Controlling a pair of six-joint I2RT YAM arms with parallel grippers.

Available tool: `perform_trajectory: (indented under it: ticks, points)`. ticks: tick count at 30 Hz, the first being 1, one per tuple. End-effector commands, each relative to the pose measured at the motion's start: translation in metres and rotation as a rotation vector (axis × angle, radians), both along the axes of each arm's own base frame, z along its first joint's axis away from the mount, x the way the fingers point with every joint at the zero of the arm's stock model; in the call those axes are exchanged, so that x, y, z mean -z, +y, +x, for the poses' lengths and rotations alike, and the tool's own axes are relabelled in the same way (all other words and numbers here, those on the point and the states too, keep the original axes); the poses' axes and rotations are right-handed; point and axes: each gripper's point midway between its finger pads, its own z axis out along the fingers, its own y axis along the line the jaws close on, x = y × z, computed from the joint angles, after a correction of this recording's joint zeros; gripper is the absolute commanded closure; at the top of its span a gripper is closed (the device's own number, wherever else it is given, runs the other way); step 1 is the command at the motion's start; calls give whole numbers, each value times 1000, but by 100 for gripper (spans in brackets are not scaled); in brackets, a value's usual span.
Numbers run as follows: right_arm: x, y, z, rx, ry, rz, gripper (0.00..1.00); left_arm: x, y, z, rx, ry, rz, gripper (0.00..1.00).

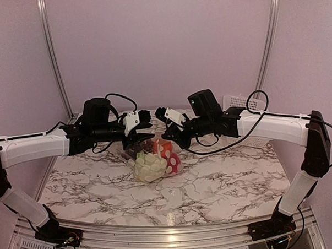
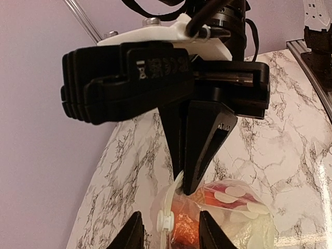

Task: Open the zip-top bag and remove the fake food

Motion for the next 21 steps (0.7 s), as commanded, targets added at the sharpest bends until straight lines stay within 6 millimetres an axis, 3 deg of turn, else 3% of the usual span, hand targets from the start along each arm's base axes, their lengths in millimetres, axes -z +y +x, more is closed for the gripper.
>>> perform_trajectory:
  ticks: [1,8,15,21]
  points:
    - [-15,0,-10,-34,-43,16,100,-2,-7,7,-7,-18,22,65]
    - [-18,-3,-9,-19,-56,15,100,13,-12,15,-23,3,69,78]
    - [-21,-4,-10,-20,-66,22,100,19,-11,20,-45,-1,90,78]
    - [-23,-7,-9,-13,-77,20,100,21,-7,23,-68,-11,105,94]
